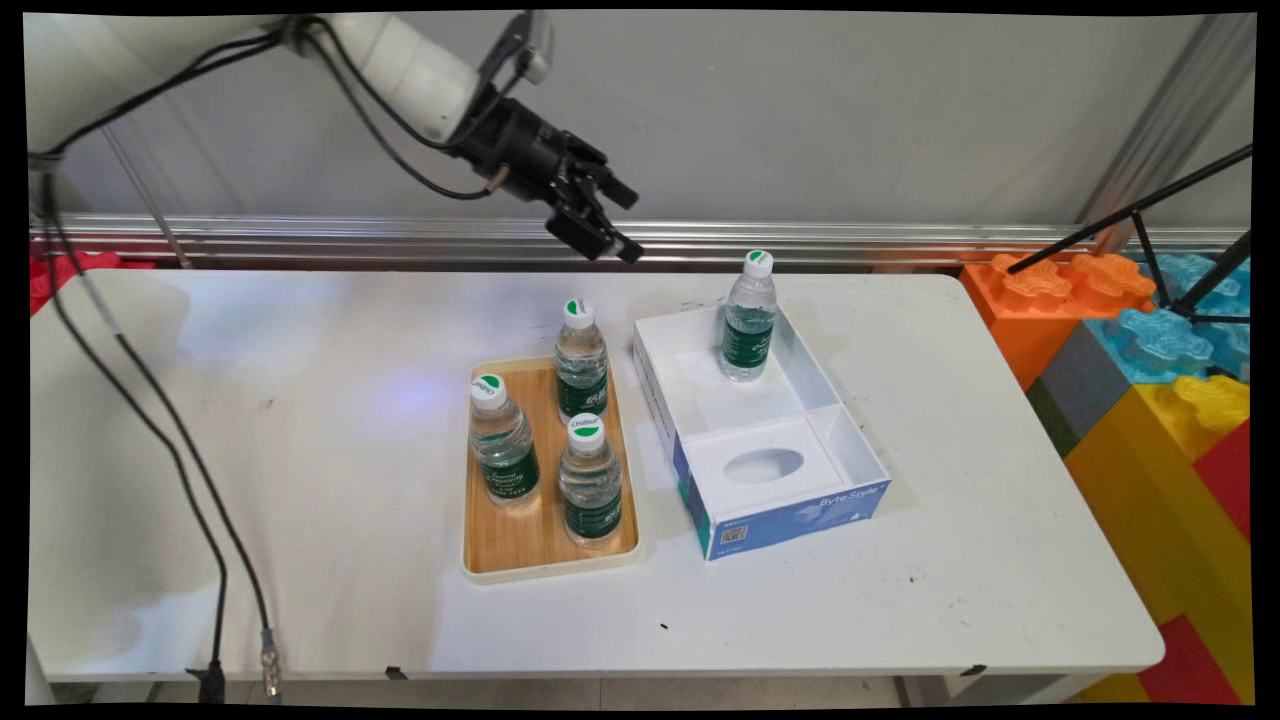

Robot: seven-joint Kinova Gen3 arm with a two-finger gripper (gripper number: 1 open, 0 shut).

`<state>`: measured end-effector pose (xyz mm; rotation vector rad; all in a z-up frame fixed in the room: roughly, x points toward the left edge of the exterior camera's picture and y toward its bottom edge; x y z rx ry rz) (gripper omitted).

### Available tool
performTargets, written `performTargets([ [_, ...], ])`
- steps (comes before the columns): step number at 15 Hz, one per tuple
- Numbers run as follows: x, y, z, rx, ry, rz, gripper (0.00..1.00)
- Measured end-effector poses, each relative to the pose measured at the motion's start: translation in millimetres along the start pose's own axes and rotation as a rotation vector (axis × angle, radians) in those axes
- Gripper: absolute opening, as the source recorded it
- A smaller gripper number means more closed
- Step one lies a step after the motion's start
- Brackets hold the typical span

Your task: Pick up the green bottle from the white box

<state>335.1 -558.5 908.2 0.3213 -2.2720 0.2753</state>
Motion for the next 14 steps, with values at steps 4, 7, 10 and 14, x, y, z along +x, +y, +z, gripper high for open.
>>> performTargets([
  [4, 2, -25, 31, -0.057, -0.017, 0.128, 1.00],
  [7, -3, -43, 52, -0.095, -0.019, 0.188, 1.00],
  [10, -8, -53, 70, -0.120, -0.008, 0.211, 1.00],
  [14, -15, -58, 97, -0.148, 0.009, 0.221, 1.00],
])
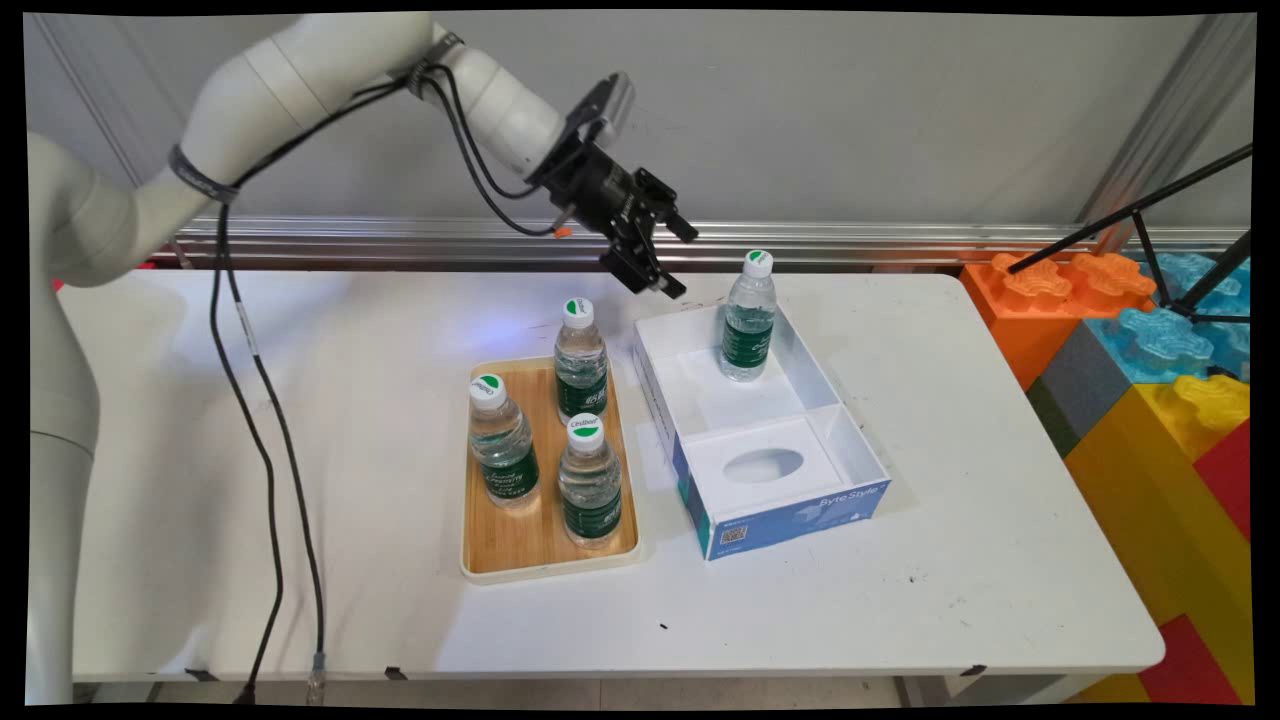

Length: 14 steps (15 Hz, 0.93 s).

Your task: Pick up the green bottle from the white box

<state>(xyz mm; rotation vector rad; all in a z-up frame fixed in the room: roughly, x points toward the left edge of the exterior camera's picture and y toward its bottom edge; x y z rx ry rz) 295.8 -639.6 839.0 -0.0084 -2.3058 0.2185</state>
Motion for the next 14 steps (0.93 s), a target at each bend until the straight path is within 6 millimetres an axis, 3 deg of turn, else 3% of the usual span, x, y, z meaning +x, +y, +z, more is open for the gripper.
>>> performTargets([
  [8, -9, 1, 55, -0.022, 0.046, -0.011, 1.00],
  [14, -10, -1, 80, -0.007, 0.081, -0.037, 1.00],
])
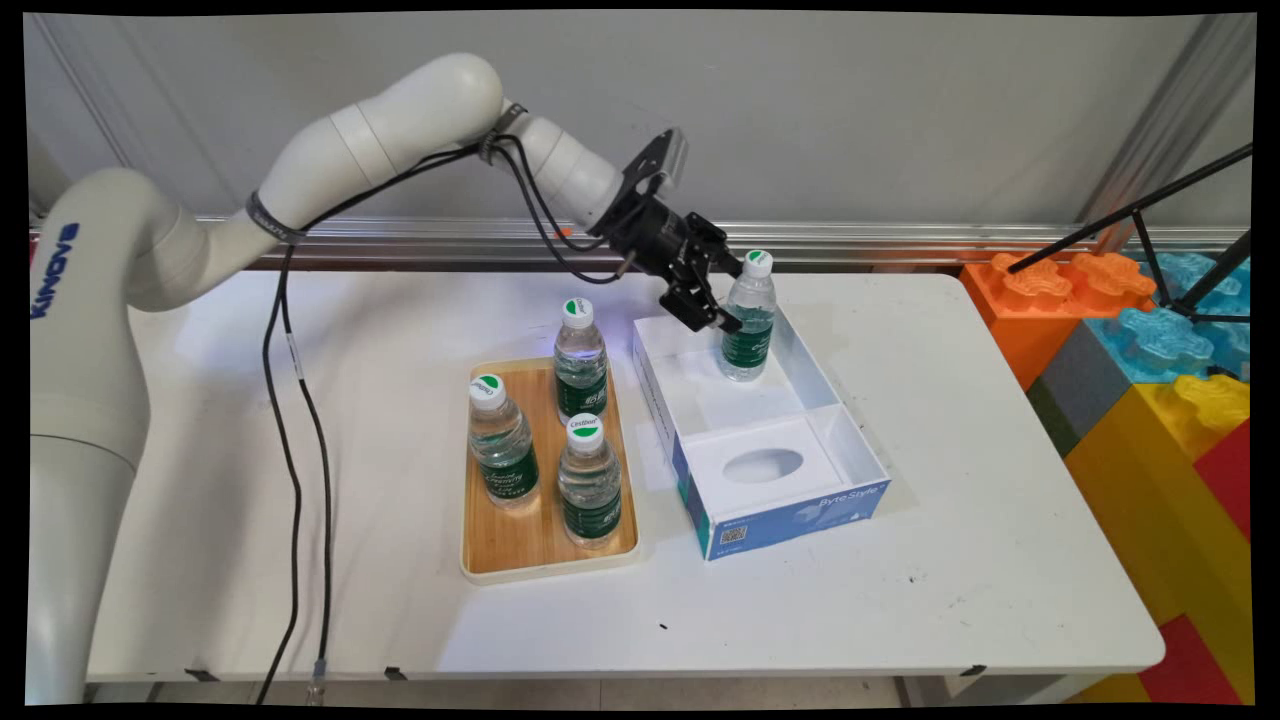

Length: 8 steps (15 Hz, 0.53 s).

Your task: Pick up the green bottle from the white box

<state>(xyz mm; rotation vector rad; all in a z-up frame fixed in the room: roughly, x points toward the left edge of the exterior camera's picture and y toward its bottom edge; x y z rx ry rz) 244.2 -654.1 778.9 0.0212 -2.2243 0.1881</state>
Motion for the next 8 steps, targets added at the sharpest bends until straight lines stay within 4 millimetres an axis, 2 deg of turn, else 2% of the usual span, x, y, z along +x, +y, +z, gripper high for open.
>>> performTargets([
  [8, -1, -2, 19, 0.013, 0.028, -0.021, 1.00],
])
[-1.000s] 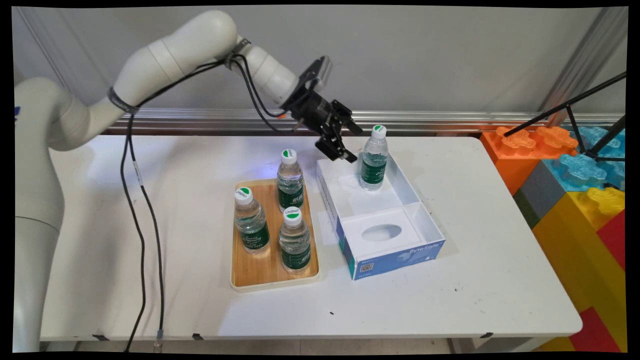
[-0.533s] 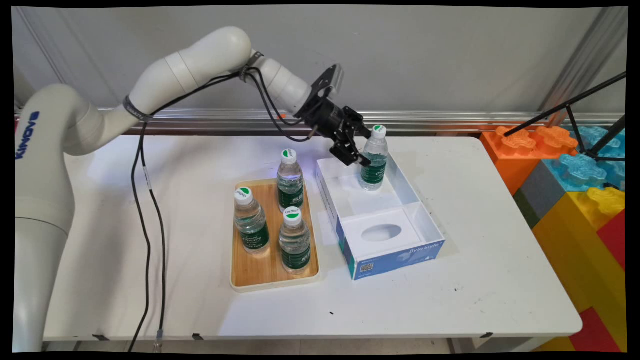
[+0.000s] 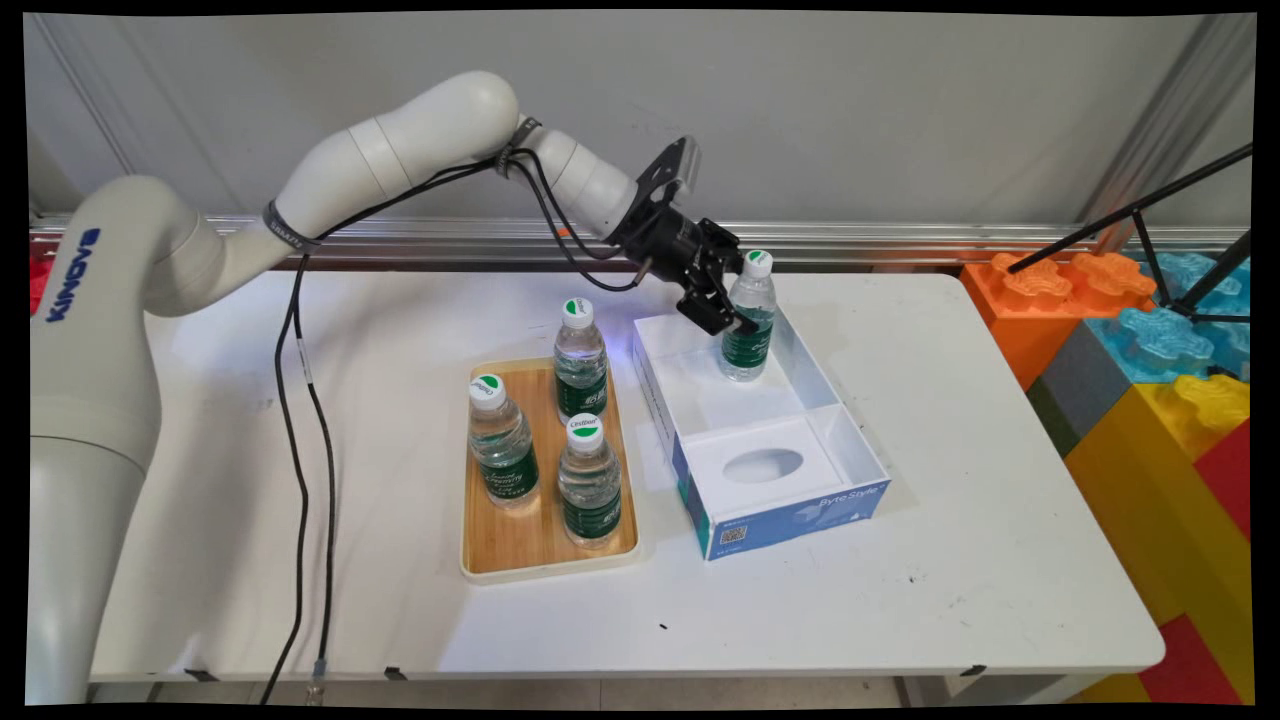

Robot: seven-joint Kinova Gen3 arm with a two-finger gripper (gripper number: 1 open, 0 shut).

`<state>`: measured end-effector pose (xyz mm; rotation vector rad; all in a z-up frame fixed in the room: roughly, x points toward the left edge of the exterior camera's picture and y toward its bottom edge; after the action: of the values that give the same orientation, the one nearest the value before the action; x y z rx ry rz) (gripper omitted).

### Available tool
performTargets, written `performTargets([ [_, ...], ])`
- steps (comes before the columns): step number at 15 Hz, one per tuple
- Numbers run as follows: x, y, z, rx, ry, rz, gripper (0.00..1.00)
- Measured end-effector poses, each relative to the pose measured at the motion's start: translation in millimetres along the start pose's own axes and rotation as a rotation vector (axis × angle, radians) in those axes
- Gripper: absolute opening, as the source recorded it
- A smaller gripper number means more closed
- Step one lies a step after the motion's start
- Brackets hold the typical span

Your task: Pick up the green bottle from the white box, then place the picked object on the tray

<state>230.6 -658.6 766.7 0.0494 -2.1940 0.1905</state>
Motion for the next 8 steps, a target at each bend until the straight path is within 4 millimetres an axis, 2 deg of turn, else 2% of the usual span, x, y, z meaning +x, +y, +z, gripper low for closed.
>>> performTargets([
  [1, 0.1, -0.2, 1.3, 0.002, 0.003, -0.002, 1.00],
  [2, 0.1, -0.5, 2.0, 0.003, 0.006, -0.003, 0.00],
  [8, -1.4, -0.5, -0.4, 0.004, 0.004, -0.010, 0.00],
])
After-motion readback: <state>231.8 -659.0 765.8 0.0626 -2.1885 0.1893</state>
